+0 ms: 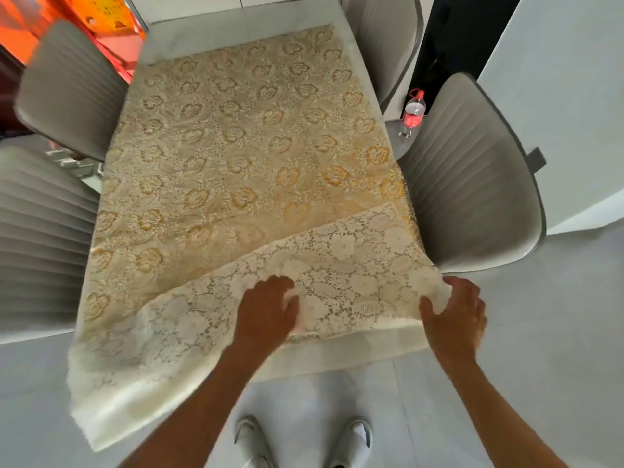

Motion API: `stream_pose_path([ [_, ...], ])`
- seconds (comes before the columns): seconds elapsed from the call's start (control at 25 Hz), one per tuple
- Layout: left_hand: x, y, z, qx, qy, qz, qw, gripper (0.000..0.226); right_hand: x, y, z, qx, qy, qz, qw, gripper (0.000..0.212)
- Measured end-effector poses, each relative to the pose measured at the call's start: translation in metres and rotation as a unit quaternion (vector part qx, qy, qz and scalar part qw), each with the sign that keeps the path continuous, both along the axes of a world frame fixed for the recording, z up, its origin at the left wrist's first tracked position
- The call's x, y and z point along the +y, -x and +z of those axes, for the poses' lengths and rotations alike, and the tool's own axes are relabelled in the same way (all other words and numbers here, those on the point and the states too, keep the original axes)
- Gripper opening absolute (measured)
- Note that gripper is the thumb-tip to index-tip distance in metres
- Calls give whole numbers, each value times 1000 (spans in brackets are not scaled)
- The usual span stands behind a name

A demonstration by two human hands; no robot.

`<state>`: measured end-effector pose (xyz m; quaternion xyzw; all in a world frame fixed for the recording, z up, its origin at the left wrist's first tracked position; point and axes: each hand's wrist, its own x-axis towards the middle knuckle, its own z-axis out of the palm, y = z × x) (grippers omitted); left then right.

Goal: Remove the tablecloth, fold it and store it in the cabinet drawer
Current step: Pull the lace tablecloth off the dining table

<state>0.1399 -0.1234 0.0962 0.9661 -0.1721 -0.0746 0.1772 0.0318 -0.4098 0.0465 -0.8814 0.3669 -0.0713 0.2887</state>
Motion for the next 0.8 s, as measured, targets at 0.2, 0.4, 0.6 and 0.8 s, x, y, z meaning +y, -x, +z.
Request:
stream_pose_path([
  [0.2, 48, 118, -53, 35, -152, -25, 988, 86, 88, 21, -25, 83, 168, 470, 863, 82],
  [0.4, 85, 93, -51, 9, -171, 28, 985, 61, 99, 33, -27, 57, 247, 445, 859, 48],
  [0.6, 92, 134, -29, 21, -183, -51, 982, 33, 117, 86, 14, 67, 253, 375, 889, 31],
  [0.8, 144, 232, -21, 10, -159, -100, 982, 39, 173, 190, 53, 113, 269, 306, 906, 29],
])
